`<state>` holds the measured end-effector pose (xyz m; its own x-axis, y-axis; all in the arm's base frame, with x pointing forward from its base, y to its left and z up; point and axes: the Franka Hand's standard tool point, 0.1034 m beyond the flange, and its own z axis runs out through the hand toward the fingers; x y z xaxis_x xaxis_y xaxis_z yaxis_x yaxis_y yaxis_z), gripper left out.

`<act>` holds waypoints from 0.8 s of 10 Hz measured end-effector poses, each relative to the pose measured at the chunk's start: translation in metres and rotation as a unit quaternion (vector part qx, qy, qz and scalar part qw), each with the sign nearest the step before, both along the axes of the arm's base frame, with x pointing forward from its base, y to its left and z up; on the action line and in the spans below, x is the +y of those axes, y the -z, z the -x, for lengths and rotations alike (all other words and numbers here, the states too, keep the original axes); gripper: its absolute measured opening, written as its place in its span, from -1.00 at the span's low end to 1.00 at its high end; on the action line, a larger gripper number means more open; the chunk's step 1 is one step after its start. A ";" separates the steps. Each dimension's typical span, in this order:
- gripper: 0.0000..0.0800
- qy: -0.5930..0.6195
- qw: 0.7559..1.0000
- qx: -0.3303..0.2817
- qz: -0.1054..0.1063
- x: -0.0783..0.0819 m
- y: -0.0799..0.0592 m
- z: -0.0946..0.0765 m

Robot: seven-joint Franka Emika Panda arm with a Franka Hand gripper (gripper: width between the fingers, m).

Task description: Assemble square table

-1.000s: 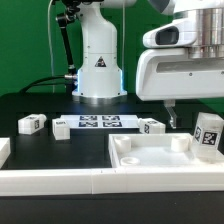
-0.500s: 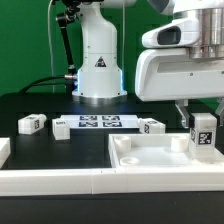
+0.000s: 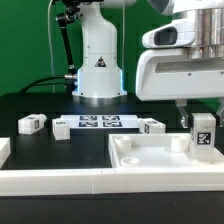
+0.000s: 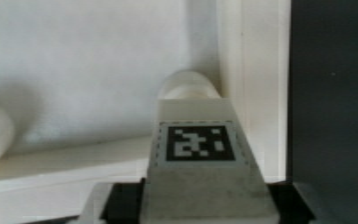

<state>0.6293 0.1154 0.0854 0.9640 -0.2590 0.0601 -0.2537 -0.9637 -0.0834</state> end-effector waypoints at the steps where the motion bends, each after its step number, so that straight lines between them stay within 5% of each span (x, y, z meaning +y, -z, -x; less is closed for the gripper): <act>1: -0.28 0.060 0.998 0.003 -0.005 0.000 0.000 0.001; 6: -0.27 0.345 0.938 0.025 -0.027 0.004 0.002 0.005; 8: -0.27 0.445 0.894 0.037 -0.036 0.006 0.002 0.004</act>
Offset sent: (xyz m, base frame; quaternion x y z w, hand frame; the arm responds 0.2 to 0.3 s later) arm -0.0140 0.0041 -0.0014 -0.0290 -0.0108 0.3269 0.9445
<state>0.6250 0.1212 0.0832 0.3758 -0.9257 -0.0429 -0.9243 -0.3711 -0.0893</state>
